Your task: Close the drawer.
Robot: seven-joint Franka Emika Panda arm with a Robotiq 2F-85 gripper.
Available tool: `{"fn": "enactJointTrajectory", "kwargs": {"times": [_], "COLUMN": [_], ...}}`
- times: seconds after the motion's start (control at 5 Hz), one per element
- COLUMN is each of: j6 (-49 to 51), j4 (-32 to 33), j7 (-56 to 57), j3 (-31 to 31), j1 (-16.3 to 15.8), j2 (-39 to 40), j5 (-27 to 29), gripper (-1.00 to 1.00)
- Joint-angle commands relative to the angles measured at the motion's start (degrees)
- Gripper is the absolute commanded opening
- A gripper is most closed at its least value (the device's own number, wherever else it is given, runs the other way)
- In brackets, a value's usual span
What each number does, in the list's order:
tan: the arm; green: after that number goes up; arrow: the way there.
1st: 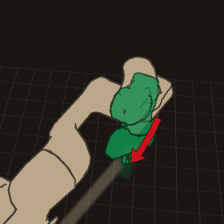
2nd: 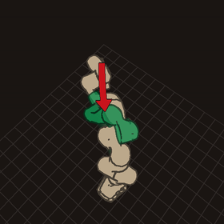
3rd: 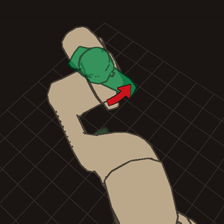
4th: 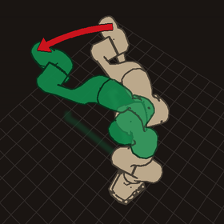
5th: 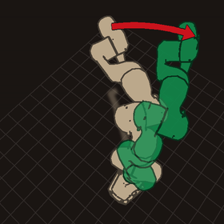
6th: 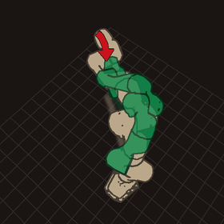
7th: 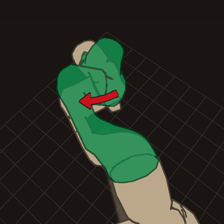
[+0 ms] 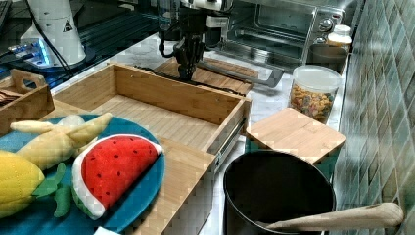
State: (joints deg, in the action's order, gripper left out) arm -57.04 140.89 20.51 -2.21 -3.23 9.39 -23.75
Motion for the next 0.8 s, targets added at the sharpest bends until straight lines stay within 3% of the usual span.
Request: {"fn": "enactJointTrajectory", "kwargs": {"times": [0.2,0.8], "j6": [-4.8,-9.8], "j4": [1.3,1.1], "j7": [5.5,16.6], "j3": [-3.4,-5.0], "j1": [3.5,8.6], "j2": [-6.7,-5.1], "j5": [-0.3,4.0], "gripper": [-1.0,-1.0]}}
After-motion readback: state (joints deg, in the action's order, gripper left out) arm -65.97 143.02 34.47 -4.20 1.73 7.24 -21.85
